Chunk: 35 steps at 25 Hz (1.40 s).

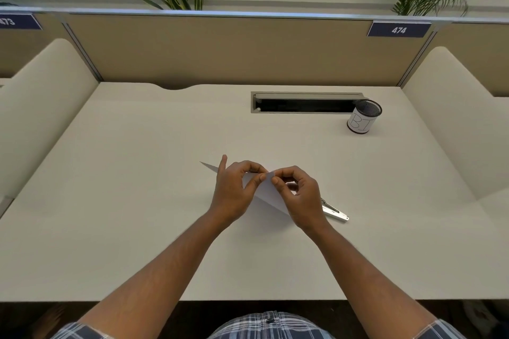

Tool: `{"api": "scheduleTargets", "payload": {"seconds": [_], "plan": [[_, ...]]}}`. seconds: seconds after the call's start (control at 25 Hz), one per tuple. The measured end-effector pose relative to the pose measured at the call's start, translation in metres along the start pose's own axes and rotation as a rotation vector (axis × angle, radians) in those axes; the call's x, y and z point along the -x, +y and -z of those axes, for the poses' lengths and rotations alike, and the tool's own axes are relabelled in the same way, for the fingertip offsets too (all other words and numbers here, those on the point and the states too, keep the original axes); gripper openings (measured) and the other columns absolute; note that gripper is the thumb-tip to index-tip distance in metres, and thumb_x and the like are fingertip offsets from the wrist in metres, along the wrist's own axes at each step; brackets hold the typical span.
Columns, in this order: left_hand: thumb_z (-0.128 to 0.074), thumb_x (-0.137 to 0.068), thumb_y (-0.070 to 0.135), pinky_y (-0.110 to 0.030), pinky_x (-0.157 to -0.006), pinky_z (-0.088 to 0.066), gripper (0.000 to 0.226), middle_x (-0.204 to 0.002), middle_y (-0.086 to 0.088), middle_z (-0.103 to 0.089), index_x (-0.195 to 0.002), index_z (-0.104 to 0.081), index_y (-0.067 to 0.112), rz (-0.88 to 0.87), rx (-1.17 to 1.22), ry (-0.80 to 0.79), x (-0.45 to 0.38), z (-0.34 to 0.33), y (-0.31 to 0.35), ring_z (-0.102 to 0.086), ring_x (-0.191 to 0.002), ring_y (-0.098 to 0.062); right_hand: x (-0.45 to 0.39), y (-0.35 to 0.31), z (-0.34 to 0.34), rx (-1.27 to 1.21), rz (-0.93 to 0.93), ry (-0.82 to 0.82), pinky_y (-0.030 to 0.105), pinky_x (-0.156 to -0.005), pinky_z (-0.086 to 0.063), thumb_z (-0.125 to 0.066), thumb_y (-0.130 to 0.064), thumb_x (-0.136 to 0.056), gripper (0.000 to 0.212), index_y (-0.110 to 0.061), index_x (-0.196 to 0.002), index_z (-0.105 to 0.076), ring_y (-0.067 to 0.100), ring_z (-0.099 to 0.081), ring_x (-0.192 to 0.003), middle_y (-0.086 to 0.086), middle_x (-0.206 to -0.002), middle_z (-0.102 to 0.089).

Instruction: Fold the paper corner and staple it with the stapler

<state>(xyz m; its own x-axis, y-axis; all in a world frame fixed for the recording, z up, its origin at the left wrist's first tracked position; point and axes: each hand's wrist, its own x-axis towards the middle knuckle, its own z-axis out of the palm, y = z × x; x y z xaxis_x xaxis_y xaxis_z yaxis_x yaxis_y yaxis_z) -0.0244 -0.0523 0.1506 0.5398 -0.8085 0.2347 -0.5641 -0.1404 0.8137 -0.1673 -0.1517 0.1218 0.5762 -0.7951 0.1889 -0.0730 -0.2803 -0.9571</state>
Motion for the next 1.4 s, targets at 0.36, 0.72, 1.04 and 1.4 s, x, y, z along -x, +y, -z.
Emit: {"api": "scheduleTargets", "payload": {"seconds": [0.36,0.72,1.04,1.4], "plan": [[-0.074,-0.089,0.017,-0.036,-0.092,-0.05,0.024,-0.106,0.004,-0.062,-0.11,-0.061,0.014,-0.132,-0.043,0.374,0.016,-0.006,0.016,-0.057,-0.102,-0.011,-0.007,-0.011,-0.003,0.029,0.024,0.097,0.03,-0.071,-0.057,-0.075,-0.015,-0.092,0.008,-0.021,-0.097,-0.075,0.012,-0.072,-0.087,-0.009,-0.092,-0.076],[-0.076,-0.089,0.013,-0.026,-0.08,-0.061,0.013,-0.098,0.001,-0.073,-0.102,-0.072,0.011,0.083,0.359,0.35,0.014,-0.006,0.027,-0.072,-0.096,-0.012,-0.002,-0.027,-0.022,-0.135,0.105,-0.037,0.04,-0.08,-0.064,-0.065,-0.006,-0.098,0.025,-0.012,-0.121,-0.075,0.023,-0.071,-0.108,-0.001,-0.114,-0.072],[-0.065,-0.097,0.023,-0.016,-0.069,-0.056,0.009,-0.089,0.007,-0.072,-0.102,-0.069,0.016,0.163,0.299,0.385,0.003,0.014,0.018,-0.07,-0.082,-0.007,-0.019,-0.037,-0.009,0.216,0.333,0.114,0.037,-0.078,-0.06,-0.071,-0.011,-0.094,0.02,-0.014,-0.114,-0.075,0.013,-0.067,-0.102,-0.001,-0.109,-0.07],[-0.064,-0.097,0.029,-0.016,-0.071,-0.055,0.016,-0.097,0.005,-0.075,-0.108,-0.071,0.018,0.246,0.259,0.217,-0.006,0.017,0.012,-0.071,-0.088,-0.009,-0.037,-0.042,0.002,0.259,0.024,-0.001,0.035,-0.086,-0.057,-0.07,-0.027,-0.094,0.009,-0.025,-0.097,-0.078,0.005,-0.068,-0.091,-0.012,-0.094,-0.077]]}}
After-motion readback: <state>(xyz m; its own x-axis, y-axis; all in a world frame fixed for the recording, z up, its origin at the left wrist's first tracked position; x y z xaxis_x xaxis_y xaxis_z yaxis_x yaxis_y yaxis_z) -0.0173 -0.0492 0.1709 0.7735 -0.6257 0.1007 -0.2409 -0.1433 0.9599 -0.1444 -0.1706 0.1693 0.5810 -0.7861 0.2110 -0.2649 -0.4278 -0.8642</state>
